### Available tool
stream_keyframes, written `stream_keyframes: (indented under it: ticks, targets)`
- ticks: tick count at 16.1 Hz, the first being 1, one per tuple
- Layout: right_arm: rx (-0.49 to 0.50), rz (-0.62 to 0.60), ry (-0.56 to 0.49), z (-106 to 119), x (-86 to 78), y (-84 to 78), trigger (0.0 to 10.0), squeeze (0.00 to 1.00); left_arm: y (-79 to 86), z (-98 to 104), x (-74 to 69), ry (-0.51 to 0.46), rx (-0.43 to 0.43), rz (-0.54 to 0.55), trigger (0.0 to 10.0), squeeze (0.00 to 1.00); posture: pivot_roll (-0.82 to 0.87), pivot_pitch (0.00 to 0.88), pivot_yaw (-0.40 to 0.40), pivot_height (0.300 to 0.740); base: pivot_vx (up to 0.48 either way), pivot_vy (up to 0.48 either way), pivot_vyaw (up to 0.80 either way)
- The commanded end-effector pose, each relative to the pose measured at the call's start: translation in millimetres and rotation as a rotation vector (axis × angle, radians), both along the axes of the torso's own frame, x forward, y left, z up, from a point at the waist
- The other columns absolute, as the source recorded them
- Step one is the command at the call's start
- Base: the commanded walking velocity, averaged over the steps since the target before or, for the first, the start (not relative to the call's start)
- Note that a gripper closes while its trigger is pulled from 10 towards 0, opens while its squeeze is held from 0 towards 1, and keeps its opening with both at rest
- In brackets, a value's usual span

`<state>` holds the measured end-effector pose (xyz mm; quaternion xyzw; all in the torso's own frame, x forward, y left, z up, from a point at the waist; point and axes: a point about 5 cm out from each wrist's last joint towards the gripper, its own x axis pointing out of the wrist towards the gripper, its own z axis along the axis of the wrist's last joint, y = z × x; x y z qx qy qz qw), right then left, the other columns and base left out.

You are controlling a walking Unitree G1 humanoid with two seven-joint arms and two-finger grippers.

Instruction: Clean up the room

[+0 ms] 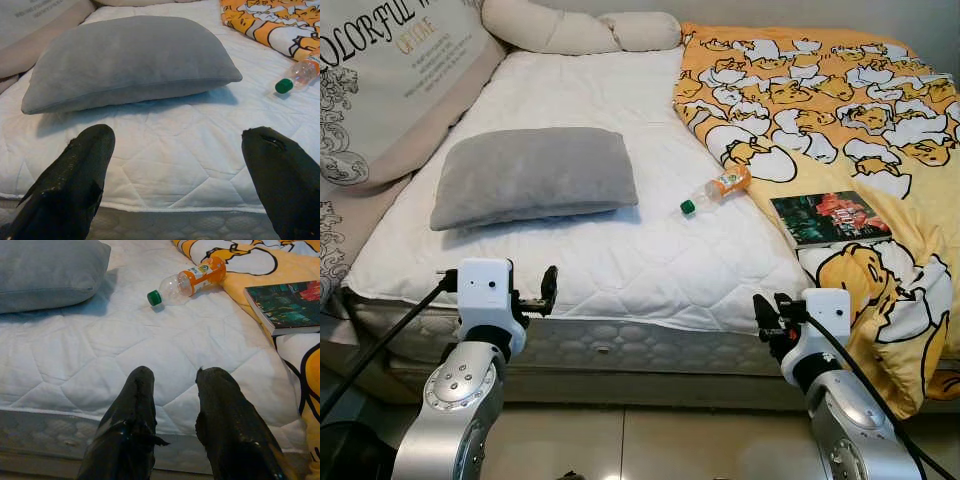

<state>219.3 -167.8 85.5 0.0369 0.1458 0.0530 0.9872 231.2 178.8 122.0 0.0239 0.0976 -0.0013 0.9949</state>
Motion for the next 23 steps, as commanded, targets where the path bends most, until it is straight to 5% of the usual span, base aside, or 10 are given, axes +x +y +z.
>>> stream_keyframes:
  ticks: [1, 9, 10, 11, 16, 18, 20, 21, 22, 23]
  targets:
    - [0.009, -0.044, -0.094, 34.5, 29.0, 8.4, 10.0, 0.00, -15.1, 4.3, 12.3, 0.036, -0.050, -0.077, 10.0, 0.00, 0.01, 0.000, -0.053, 0.740, 0.000, 0.000, 0.00]
    - [-0.011, -0.012, -0.084, 31.4, 26.9, 6.8, 10.0, 0.00, -12.1, 4.7, 11.0, 0.028, -0.043, -0.074, 10.0, 0.00, 0.00, 0.000, -0.056, 0.740, 0.000, 0.000, 0.00]
    - [-0.009, -0.002, -0.077, 30.2, 26.1, 6.8, 10.0, 0.84, -13.2, 5.1, 11.1, 0.029, -0.056, -0.086, 10.0, 0.85, 0.01, 0.000, -0.057, 0.740, 0.000, 0.000, 0.00]
    - [-0.023, 0.007, -0.071, 28.1, 24.9, 6.2, 10.0, 1.00, -14.3, 6.0, 10.8, 0.029, -0.064, -0.103, 10.0, 1.00, 0.01, 0.000, -0.058, 0.740, 0.000, 0.000, 0.00]
    - [-0.021, -0.038, -0.094, 29.3, 29.3, -6.2, 10.0, 1.00, -6.9, 26.8, 17.1, -0.116, -0.061, -0.103, 10.0, 1.00, 0.01, 0.000, -0.053, 0.740, 0.000, 0.000, 0.00]
    - [-0.073, -0.017, -0.109, 32.0, 34.3, 0.3, 10.0, 1.00, -4.9, 32.9, 20.6, -0.165, 0.020, -0.065, 10.0, 1.00, 0.01, 0.000, -0.046, 0.740, 0.000, 0.000, 0.00]
    - [-0.107, 0.020, -0.175, 38.3, 32.3, 8.1, 10.0, 1.00, -12.4, 30.8, 19.8, -0.149, 0.001, -0.141, 10.0, 0.54, 0.00, 0.000, -0.044, 0.740, 0.000, 0.000, 0.00]
    - [-0.061, 0.027, -0.158, 36.6, 31.2, 10.0, 10.0, 0.69, -14.1, 30.9, 19.4, -0.153, -0.007, -0.151, 10.0, 0.00, 0.00, 0.000, -0.044, 0.740, 0.000, 0.000, 0.00]
    - [-0.007, 0.020, -0.143, 34.4, 29.7, 11.3, 10.0, 0.00, -17.3, 31.2, 18.9, -0.160, -0.028, -0.176, 10.0, 0.00, 0.00, 0.000, -0.042, 0.740, 0.000, 0.000, 0.00]
    - [0.005, 0.021, -0.144, 34.1, 29.3, 12.0, 10.0, 0.00, -19.0, 29.8, 19.0, -0.148, -0.025, -0.194, 10.0, 0.00, 0.00, 0.000, -0.041, 0.740, 0.000, 0.000, 0.00]
